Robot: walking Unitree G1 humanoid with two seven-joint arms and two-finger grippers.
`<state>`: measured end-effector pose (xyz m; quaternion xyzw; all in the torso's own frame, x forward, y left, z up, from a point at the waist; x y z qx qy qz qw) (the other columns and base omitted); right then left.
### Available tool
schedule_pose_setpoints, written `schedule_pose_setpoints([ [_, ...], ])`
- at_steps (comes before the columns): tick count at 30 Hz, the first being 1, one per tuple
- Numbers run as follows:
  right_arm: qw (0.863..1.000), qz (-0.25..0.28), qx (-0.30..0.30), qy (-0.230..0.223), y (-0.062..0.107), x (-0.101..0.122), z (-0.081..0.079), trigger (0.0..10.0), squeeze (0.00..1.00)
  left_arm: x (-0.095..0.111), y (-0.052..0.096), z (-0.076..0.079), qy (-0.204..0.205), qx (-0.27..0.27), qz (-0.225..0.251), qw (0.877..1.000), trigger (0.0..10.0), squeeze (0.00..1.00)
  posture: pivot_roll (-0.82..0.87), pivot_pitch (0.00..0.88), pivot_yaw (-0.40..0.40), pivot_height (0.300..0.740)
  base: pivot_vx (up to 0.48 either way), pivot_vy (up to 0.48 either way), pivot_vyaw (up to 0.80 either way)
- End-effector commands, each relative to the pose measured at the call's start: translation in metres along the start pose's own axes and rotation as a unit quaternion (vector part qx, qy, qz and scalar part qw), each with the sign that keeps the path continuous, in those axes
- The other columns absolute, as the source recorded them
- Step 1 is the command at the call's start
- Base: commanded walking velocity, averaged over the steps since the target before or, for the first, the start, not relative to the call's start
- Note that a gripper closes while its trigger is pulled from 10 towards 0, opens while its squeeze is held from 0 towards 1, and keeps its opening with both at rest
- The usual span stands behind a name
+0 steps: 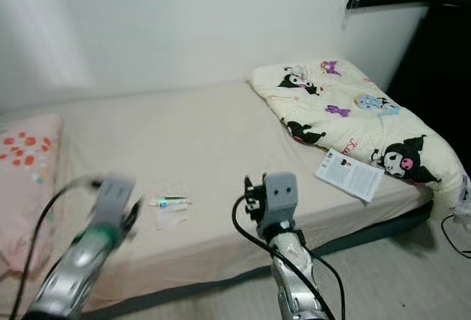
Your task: Clean up the room
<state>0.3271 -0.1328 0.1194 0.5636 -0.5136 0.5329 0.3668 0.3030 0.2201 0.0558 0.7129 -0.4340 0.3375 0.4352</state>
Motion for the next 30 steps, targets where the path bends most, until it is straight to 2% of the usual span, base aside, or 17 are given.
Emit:
schedule_pose_setpoints([
  [1, 1.0, -0.011, 0.022, 0.0, -0.002, -0.005, -0.008, 10.0, 0.0, -0.005, 0.004, -0.018, 0.038, 0.034, -0.003, 0.999, 10.0, 0.0, -0.09, 0.033, 0.015, 0.733, 0.0, 0.0, 0.0],
  [2, 0.999, -0.016, 0.035, 0.004, -0.005, -0.005, -0.01, 10.0, 0.0, -0.009, 0.011, -0.026, 0.052, 0.046, 0.005, 0.998, 10.0, 0.0, -0.07, 0.042, -0.002, 0.733, 0.0, 0.0, 0.0],
  [3, 0.999, -0.018, 0.043, 0.005, -0.006, -0.006, -0.012, 10.0, 0.0, -0.008, 0.014, -0.027, 0.055, 0.048, 0.013, 0.997, 10.0, 0.0, -0.07, 0.05, -0.011, 0.733, 0.0, 0.0, 0.0],
  [8, 0.998, -0.021, 0.059, 0.005, -0.01, -0.007, -0.017, 10.0, 0.0, -0.001, 0.023, -0.027, 0.057, 0.052, 0.043, 0.996, 10.0, 0.0, -0.06, 0.055, -0.026, 0.733, 0.0, 0.0, 0.0],
  [11, 0.998, -0.022, 0.065, 0.004, -0.011, -0.007, -0.018, 10.0, 0.0, 0.007, 0.027, -0.024, 0.043, 0.053, 0.07, 0.995, 10.0, 0.0, -0.05, 0.061, -0.04, 0.733, 0.0, 0.0, 0.0],
  [14, 0.997, -0.03, 0.072, 0.005, -0.009, -0.014, -0.018, 10.0, 0.0, 0.033, 0.031, -0.013, 0.047, 0.038, 0.127, 0.99, 10.0, 0.0, -0.04, 0.057, -0.027, 0.733, 0.0, 0.0, 0.0],
  [15, 0.997, -0.032, 0.071, -0.002, -0.008, -0.016, -0.018, 10.0, 0.0, 0.047, 0.031, -0.008, 0.042, 0.03, 0.156, 0.986, 10.0, 0.0, -0.04, 0.055, -0.018, 0.733, 0.0, 0.0, 0.0],
  [18, 0.997, -0.033, 0.07, -0.007, -0.008, -0.017, -0.018, 10.0, 0.0, 0.056, 0.032, -0.006, 0.038, 0.026, 0.173, 0.984, 10.0, 0.0, -0.04, 0.055, -0.018, 0.733, 0.0, 0.0, 0.0],
  [19, 0.997, -0.036, 0.067, -0.027, -0.006, -0.021, -0.018, 10.0, 0.0, 0.08, 0.032, -0.005, 0.02, 0.016, 0.216, 0.976, 10.0, 0.0, -0.03, 0.053, -0.009, 0.733, 0.0, 0.0, 0.0],
  [20, 0.997, -0.038, 0.066, -0.032, -0.005, -0.022, -0.018, 10.0, 0.0, 0.088, 0.033, -0.005, 0.012, 0.014, 0.229, 0.973, 10.0, 0.0, -0.03, 0.053, -0.009, 0.733, 0.0, 0.0, 0.0],
  [23, 0.996, -0.039, 0.068, -0.036, -0.004, -0.024, -0.019, 10.0, 0.0, 0.097, 0.033, -0.006, 0.002, 0.013, 0.245, 0.969, 10.0, 0.0, -0.03, 0.06, -0.016, 0.733, 0.0, 0.0, 0.0],
  [30, 0.997, -0.03, 0.058, -0.032, -0.007, -0.023, -0.019, 10.0, 0.0, 0.083, 0.032, 0.001, 0.0, 0.004, 0.226, 0.974, 10.0, 0.0, -0.03, 0.051, -0.018, 0.733, 0.0, 0.0, 0.0],
])
Point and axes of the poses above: a point about 5 cm out from each wrist's last joint towards the gripper, its own y axis pointing back from the gripper into the wrist, its own x axis along the axis of the wrist's last joint, z = x × y, the point moved 1 cm from there along -y, pointing out of the wrist towards the gripper, and after that the axes turned 12 degrees about -y, right-handed, at the moved point
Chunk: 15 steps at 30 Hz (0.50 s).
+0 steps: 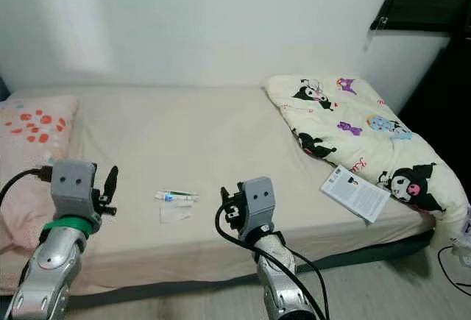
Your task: Clean up the room
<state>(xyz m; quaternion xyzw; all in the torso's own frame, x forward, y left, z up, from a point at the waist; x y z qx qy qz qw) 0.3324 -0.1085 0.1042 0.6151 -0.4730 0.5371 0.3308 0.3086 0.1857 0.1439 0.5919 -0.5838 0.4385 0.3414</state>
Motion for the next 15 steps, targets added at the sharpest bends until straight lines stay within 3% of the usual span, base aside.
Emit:
schedule_pose_setpoints([
  [1, 1.0, 0.007, -0.016, -0.009, -0.001, 0.001, 0.003, 10.0, 0.0, -0.007, 0.005, 0.006, -0.005, -0.007, -0.011, 1.0, 10.0, 0.0, -0.01, 0.051, -0.024, 0.733, 0.0, 0.0, 0.0],
  [6, 0.999, 0.029, -0.033, -0.014, -0.012, 0.014, 0.01, 10.0, 0.0, -0.004, 0.008, 0.005, -0.006, 0.007, -0.009, 1.0, 10.0, 0.0, 0.02, 0.052, -0.04, 0.733, 0.0, 0.0, 0.0],
  [15, 0.998, 0.036, -0.043, 0.017, -0.017, 0.022, 0.014, 10.0, 0.0, -0.001, -0.003, 0.001, -0.01, 0.021, -0.002, 1.0, 10.0, 0.0, 0.0, 0.04, -0.04, 0.733, 0.027, 0.0, 0.0],
])
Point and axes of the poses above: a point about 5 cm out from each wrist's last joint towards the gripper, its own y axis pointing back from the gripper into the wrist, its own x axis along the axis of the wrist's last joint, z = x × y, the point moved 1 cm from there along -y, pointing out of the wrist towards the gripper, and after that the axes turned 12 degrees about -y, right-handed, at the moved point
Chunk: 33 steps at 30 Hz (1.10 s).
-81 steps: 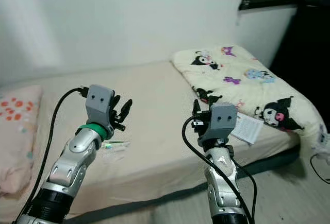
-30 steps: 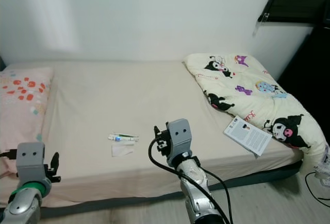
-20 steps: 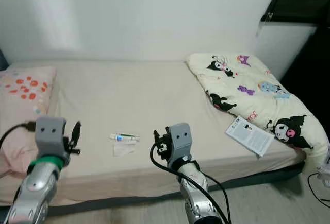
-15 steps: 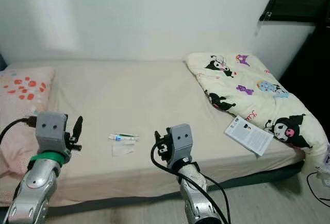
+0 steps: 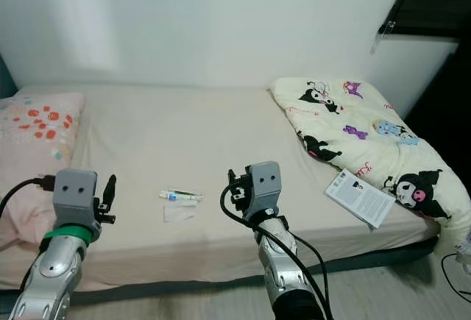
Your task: Clean up the room
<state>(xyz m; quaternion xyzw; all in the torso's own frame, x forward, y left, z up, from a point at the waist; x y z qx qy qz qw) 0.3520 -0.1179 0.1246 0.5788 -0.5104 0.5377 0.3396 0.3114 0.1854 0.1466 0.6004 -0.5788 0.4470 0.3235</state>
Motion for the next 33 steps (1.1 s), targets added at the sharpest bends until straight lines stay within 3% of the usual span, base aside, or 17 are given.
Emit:
schedule_pose_setpoints([
  [1, 1.0, -0.001, -0.007, 0.013, -0.001, 0.001, 0.004, 10.0, 0.0, -0.003, -0.001, 0.002, -0.003, 0.0, -0.004, 1.0, 10.0, 0.0, 0.0, 0.037, -0.032, 0.733, 0.266, 0.0, 0.0],
  [8, 1.0, 0.011, -0.017, 0.022, -0.002, 0.003, 0.004, 10.0, 0.0, 0.002, -0.008, 0.008, -0.005, -0.006, 0.001, 1.0, 10.0, 0.0, -0.02, 0.037, -0.003, 0.733, 0.316, 0.0, 0.69],
  [15, 0.999, 0.033, -0.014, -0.005, -0.001, 0.008, 0.001, 10.0, 0.0, 0.009, -0.015, 0.013, -0.001, -0.014, 0.01, 1.0, 10.0, 0.0, -0.03, 0.015, 0.01, 0.733, 0.341, 0.0, 0.0],
  [26, 0.999, 0.041, -0.025, 0.011, 0.0, 0.014, 0.013, 10.0, 0.0, 0.02, -0.021, 0.032, 0.009, -0.039, 0.026, 0.999, 10.0, 0.0, -0.06, 0.041, 0.01, 0.733, 0.322, 0.0, 0.0],
  [33, 0.999, 0.039, -0.032, 0.01, 0.007, 0.01, 0.014, 10.0, 0.0, 0.02, -0.024, 0.033, 0.009, -0.051, 0.031, 0.998, 10.0, 0.0, -0.07, 0.039, 0.021, 0.733, 0.311, 0.0, 0.0],
])
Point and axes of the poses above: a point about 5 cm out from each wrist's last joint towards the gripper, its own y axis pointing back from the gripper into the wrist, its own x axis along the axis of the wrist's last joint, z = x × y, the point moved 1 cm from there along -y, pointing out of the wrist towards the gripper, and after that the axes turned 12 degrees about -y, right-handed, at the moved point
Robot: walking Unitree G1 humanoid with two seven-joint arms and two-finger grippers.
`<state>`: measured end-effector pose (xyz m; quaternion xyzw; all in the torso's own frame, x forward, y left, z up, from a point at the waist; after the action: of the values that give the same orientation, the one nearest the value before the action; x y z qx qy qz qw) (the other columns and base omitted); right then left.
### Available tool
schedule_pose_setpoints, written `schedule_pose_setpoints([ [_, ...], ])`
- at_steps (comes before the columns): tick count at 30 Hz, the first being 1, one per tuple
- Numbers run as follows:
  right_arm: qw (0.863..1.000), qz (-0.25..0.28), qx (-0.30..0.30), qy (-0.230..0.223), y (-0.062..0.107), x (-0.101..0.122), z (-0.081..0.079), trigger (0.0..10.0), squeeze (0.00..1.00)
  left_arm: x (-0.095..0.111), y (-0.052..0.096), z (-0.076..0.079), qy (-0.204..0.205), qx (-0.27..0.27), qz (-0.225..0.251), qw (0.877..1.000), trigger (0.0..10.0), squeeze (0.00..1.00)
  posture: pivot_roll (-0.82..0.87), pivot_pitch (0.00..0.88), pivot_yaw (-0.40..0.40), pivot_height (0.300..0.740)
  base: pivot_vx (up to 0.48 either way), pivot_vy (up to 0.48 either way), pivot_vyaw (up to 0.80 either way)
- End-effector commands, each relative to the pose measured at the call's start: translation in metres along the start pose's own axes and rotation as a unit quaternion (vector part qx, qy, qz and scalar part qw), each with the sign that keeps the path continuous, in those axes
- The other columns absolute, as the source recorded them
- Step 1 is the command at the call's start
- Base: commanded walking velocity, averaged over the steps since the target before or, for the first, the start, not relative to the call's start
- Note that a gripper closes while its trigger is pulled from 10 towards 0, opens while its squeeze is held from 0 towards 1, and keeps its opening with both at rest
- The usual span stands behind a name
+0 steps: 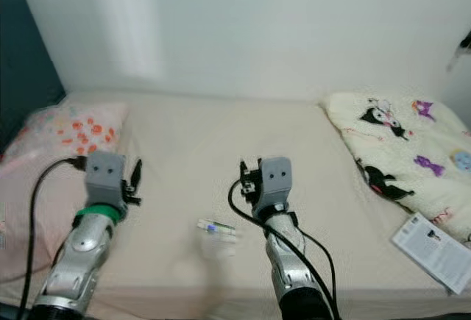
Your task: Clean up the room
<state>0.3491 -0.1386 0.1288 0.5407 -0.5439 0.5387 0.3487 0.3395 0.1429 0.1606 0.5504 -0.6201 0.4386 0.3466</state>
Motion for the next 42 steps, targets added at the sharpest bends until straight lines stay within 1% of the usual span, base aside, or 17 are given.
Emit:
schedule_pose_setpoints([
  [1, 1.0, 0.004, 0.003, -0.005, 0.0, 0.0, -0.004, 10.0, 0.0, -0.008, 0.001, -0.005, -0.009, 0.003, -0.009, 1.0, 10.0, 0.0, -0.07, 0.039, 0.021, 0.733, 0.307, 0.0, 0.0],
  [3, 1.0, -0.008, 0.004, 0.001, 0.0, -0.005, -0.004, 10.0, 0.0, -0.009, 0.001, -0.007, -0.011, 0.006, -0.015, 1.0, 10.0, 0.0, -0.06, 0.042, 0.03, 0.733, 0.283, 0.0, 0.0],
  [5, 1.0, -0.007, 0.006, -0.001, -0.001, -0.004, -0.005, 10.0, 0.0, -0.009, 0.001, -0.008, -0.007, 0.003, -0.015, 1.0, 10.0, 0.0, -0.07, 0.048, 0.036, 0.733, 0.0, 0.0, 0.0],
  [8, 1.0, -0.006, 0.004, -0.007, -0.001, -0.004, -0.005, 10.0, 0.0, -0.011, 0.005, -0.004, -0.016, -0.009, -0.015, 1.0, 10.0, 0.0, -0.05, 0.059, 0.033, 0.733, 0.0, 0.0, 0.0],
  [13, 1.0, -0.017, 0.007, -0.007, 0.002, -0.01, -0.009, 10.0, 0.0, -0.011, 0.008, -0.005, -0.014, -0.009, -0.018, 1.0, 10.0, 0.0, -0.04, 0.07, 0.038, 0.733, 0.0, 0.0, 0.0],
  [16, 0.999, -0.031, 0.004, -0.026, 0.005, -0.018, -0.016, 10.0, 0.0, -0.014, 0.017, -0.002, -0.019, -0.028, -0.018, 0.999, 10.0, 0.0, -0.03, 0.072, 0.049, 0.733, 0.0, 0.0, 0.0],
  [19, 0.999, -0.035, 0.003, -0.035, 0.006, -0.021, -0.018, 10.0, 0.0, -0.015, 0.019, -0.001, -0.018, -0.033, -0.019, 0.999, 10.0, 0.0, -0.03, 0.071, 0.055, 0.733, 0.0, 0.0, 0.0],
  [21, 0.998, -0.045, -0.005, -0.05, 0.007, -0.026, -0.019, 10.0, 0.0, -0.02, 0.024, 0.004, -0.04, -0.063, -0.019, 0.997, 10.0, 0.0, -0.03, 0.072, 0.067, 0.733, 0.0, 0.0, 0.0],
  [22, 0.998, -0.045, -0.005, -0.05, 0.007, -0.026, -0.019, 10.0, 0.0, -0.02, 0.024, 0.004, -0.04, -0.063, -0.019, 0.997, 10.0, 0.0, -0.03, 0.072, 0.067, 0.733, 0.0, 0.0, 0.0],
  [23, 0.997, -0.049, -0.01, -0.054, 0.009, -0.029, -0.018, 10.0, 0.0, -0.024, 0.028, 0.009, -0.054, -0.082, -0.021, 0.995, 10.0, 0.0, -0.03, 0.072, 0.074, 0.733, 0.0, 0.0, 0.0],
  [29, 0.998, -0.05, -0.013, -0.035, 0.011, -0.029, -0.016, 10.0, 0.0, -0.026, 0.029, 0.012, -0.043, -0.086, -0.03, 0.995, 10.0, 0.0, -0.05, 0.066, 0.074, 0.714, 0.0, 0.0, 0.0],
  [30, 0.998, -0.049, -0.012, -0.031, 0.012, -0.029, -0.013, 10.0, 0.0, -0.025, 0.029, 0.015, -0.04, -0.089, -0.03, 0.995, 10.0, 0.0, -0.05, 0.064, 0.07, 0.704, 0.0, 0.0, 0.0],
  [36, 0.998, -0.048, -0.017, -0.03, 0.012, -0.027, -0.009, 10.0, 0.0, -0.02, 0.028, 0.02, -0.033, -0.092, -0.026, 0.995, 10.0, 0.0, -0.05, 0.072, 0.061, 0.684, 0.0, 0.0, 0.0],
  [42, 0.998, -0.049, -0.016, -0.027, 0.012, -0.027, -0.008, 10.0, 0.0, -0.02, 0.026, 0.024, -0.032, -0.095, -0.025, 0.995, 10.0, 0.0, -0.05, 0.048, 0.066, 0.659, 0.0, 0.0, 0.0],
])
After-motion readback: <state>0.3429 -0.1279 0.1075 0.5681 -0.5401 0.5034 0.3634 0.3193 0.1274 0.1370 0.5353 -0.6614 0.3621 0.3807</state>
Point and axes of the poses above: a point about 5 cm out from each wrist's last joint towards the gripper, its own y axis pointing back from the gripper into the wrist, its own x axis along the axis of the wrist's last joint, z = x × y, the point moved 1 cm from there along -y, pointing out of the wrist towards the gripper, and after that the axes turned 12 degrees about -y, right-handed, at the moved point
